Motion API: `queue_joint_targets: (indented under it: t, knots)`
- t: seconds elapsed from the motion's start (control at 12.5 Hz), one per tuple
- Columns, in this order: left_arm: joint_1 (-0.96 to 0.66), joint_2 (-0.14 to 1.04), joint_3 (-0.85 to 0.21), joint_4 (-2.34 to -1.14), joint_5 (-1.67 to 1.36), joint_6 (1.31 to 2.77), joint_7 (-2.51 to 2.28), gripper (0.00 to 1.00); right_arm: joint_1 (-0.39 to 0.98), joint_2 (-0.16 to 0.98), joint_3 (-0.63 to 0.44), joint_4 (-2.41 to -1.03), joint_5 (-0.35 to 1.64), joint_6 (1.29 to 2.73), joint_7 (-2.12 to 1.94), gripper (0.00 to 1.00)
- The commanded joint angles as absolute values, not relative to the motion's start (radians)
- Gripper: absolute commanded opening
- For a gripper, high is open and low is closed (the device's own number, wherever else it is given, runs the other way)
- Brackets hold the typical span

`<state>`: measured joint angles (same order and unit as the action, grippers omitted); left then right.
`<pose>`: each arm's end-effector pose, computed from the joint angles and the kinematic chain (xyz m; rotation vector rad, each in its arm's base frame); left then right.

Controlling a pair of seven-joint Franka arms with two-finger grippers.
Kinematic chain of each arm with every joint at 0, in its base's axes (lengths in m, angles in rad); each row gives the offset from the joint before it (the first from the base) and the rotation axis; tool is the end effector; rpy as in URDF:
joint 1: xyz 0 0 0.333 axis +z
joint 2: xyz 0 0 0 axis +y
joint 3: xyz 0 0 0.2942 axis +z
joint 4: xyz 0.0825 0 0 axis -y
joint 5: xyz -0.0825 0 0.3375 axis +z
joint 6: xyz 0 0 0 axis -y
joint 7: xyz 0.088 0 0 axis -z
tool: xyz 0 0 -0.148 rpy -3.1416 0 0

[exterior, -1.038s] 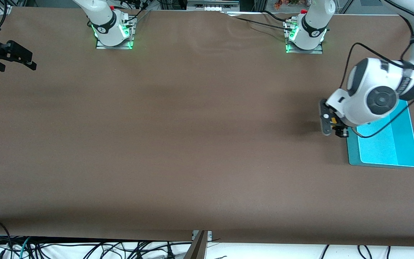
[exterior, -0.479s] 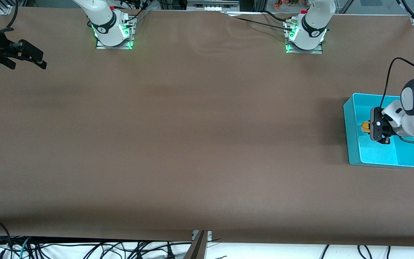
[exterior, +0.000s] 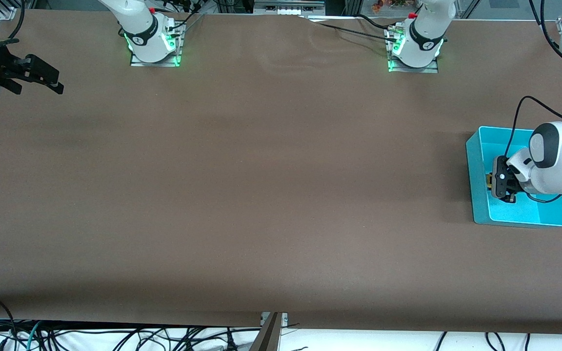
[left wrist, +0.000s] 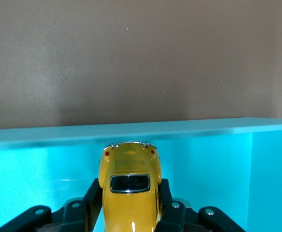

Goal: Wind and store yellow beetle car
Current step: 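Lower the car into the box and open the left gripper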

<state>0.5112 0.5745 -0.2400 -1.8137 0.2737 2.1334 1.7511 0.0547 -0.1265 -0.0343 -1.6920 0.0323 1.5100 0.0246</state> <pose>0.5443 0.1761 0.1880 2.0398 -2.1677 -0.2831 0.4613 0.0135 0.5670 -3.1050 0.0043 0.0876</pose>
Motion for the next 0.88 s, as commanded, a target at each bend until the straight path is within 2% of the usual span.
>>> queue_joint_targets:
  t: [0.0,0.08,0.16,0.24,0.32,0.64,0.8]
  knots:
    - [0.523,0.577,-0.244,-1.798,0.291,2.129,1.767,0.31,0.055,-0.123,-0.034,-1.675,0.037,1.493,0.035,0.99]
    - [0.523,0.581,-0.242,-1.798,0.291,2.137,1.781,0.44,0.055,-0.123,-0.034,-1.677,0.037,1.493,0.035,0.99]
    - [0.528,0.583,-0.236,-1.798,0.291,2.138,1.784,0.5,0.054,-0.123,-0.034,-1.677,0.037,1.494,0.034,0.99]
    - [0.531,0.586,-0.235,-1.798,0.291,2.14,1.786,0.71,0.054,-0.121,-0.034,-1.677,0.034,1.496,0.034,0.99]
    - [0.534,0.591,-0.235,-1.795,0.291,2.14,1.786,1.0,0.055,-0.121,-0.034,-1.677,0.032,1.496,0.034,0.99]
    - [0.52,0.534,-0.247,-1.787,0.29,2.106,1.772,1.0,0.054,-0.121,-0.035,-1.675,0.034,1.499,0.029,0.99]
    - [0.508,0.474,-0.264,-1.746,0.279,2.01,1.758,1.0,0.054,-0.123,-0.034,-1.675,0.032,1.499,0.029,0.99]
